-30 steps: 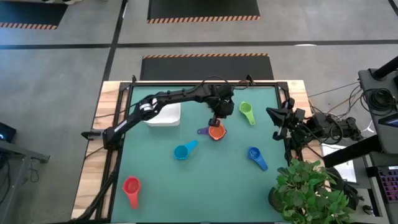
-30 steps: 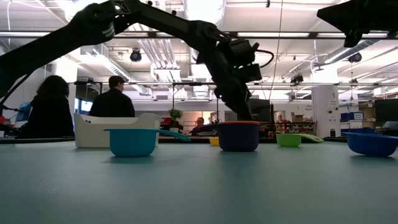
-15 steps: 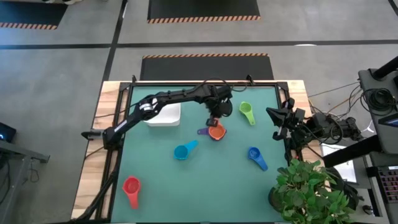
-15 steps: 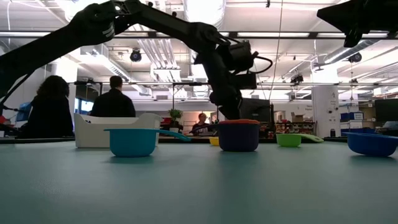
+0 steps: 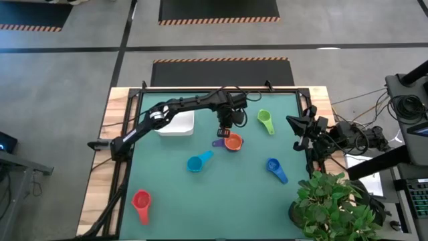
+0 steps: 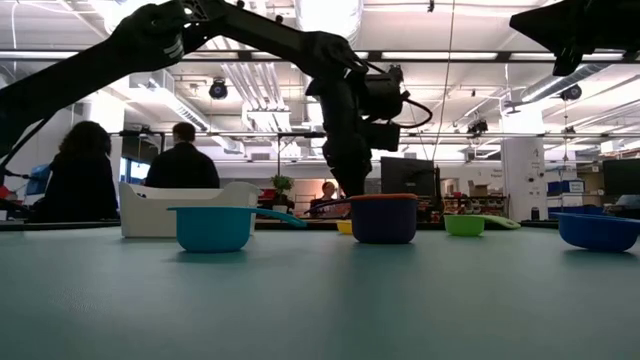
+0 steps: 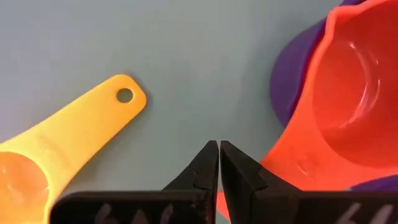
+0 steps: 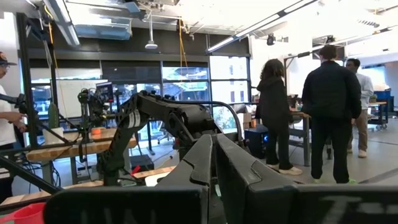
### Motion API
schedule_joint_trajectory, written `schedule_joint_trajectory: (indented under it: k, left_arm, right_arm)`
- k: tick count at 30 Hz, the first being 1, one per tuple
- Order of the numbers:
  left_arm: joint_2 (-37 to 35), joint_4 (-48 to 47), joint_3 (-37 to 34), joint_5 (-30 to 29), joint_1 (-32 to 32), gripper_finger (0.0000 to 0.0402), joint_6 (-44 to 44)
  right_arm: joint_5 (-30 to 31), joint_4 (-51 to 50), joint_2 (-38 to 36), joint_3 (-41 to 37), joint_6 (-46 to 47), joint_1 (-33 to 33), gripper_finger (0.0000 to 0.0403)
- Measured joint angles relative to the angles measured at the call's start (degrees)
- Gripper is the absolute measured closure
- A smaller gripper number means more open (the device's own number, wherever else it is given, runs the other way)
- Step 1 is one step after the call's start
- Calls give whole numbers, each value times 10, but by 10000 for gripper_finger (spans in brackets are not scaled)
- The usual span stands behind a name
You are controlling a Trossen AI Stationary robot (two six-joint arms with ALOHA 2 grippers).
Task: Nest measuring cups in basket
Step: Stack the orange measuring cup on top of the violet measuring cup
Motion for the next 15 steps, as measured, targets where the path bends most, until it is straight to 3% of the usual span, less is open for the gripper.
schedule_joint_trajectory:
  k: [15]
  left_arm:
    - [-21, -38, 0, -55, -8, 402, -34]
  right_arm:
    - [0, 0, 0, 0, 1, 0, 394]
